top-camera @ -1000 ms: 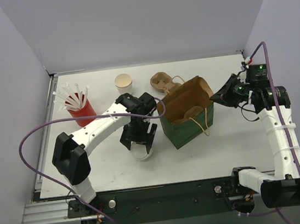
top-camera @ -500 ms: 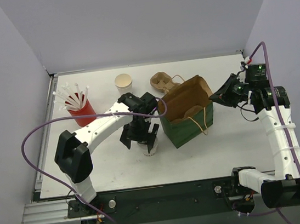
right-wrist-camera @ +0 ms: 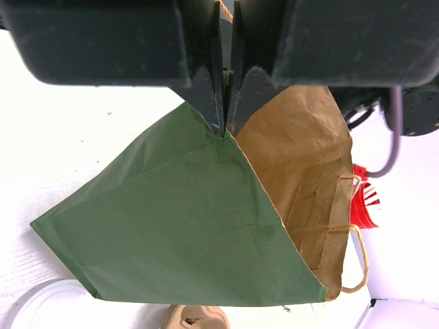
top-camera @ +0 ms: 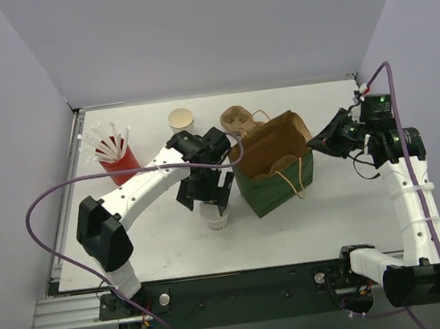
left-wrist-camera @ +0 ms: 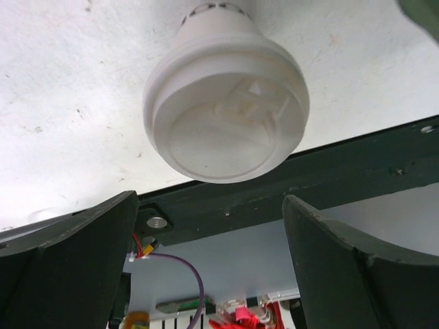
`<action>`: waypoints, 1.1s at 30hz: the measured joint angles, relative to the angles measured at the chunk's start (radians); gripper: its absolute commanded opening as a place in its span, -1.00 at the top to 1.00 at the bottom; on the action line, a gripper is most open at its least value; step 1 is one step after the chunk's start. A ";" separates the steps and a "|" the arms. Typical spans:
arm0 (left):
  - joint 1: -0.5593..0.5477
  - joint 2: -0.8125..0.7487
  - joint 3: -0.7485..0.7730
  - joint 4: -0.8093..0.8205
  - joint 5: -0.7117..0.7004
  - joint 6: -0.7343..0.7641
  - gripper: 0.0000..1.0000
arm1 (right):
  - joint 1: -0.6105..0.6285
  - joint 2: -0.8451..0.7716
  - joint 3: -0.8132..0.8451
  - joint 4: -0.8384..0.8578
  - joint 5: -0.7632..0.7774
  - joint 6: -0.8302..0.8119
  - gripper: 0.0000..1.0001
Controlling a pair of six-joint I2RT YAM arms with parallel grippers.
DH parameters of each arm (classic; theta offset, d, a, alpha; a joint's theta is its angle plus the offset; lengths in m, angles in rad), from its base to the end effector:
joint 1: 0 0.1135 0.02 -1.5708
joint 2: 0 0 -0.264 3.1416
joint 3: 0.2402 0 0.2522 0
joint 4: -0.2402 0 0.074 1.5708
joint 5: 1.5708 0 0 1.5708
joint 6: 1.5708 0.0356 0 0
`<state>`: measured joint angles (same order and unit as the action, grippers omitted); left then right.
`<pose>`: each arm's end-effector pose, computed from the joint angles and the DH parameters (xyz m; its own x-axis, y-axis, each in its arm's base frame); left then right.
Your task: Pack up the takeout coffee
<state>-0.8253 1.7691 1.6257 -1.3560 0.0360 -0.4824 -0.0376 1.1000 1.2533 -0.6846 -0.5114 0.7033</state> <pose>0.2235 -0.2440 0.2874 -0.9408 0.3357 -0.0465 0.3382 0.9388 -0.0649 0.2242 0.0090 0.3923 -0.6376 0.5884 -0.4972 0.0309 0.6644 0.7467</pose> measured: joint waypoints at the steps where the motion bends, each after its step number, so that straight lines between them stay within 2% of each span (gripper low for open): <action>1: -0.002 -0.006 0.012 -0.001 -0.009 -0.008 -0.95 | 0.000 -0.002 0.000 0.000 0.001 0.000 1.00; 11: -0.071 -0.033 0.084 0.003 -0.162 -0.143 -0.95 | 0.000 -0.036 0.001 -0.044 0.017 -0.019 1.00; 18: -0.108 -0.124 -0.074 0.005 -0.236 -0.240 -0.95 | 0.000 -0.052 0.001 -0.065 0.023 -0.028 1.00; 23: -0.109 -0.188 -0.174 0.037 -0.246 -0.252 -0.95 | 0.000 -0.068 0.001 -0.082 0.026 -0.034 1.00; 33: -0.116 -0.204 -0.206 0.171 -0.246 -0.248 -0.95 | 0.000 -0.071 0.013 -0.091 0.033 -0.039 1.00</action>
<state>-0.9409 1.5646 1.4197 -1.1847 -0.2100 -0.7303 -0.0376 1.0290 1.2663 -0.7757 -0.4782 0.6647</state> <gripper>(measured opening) 0.974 0.002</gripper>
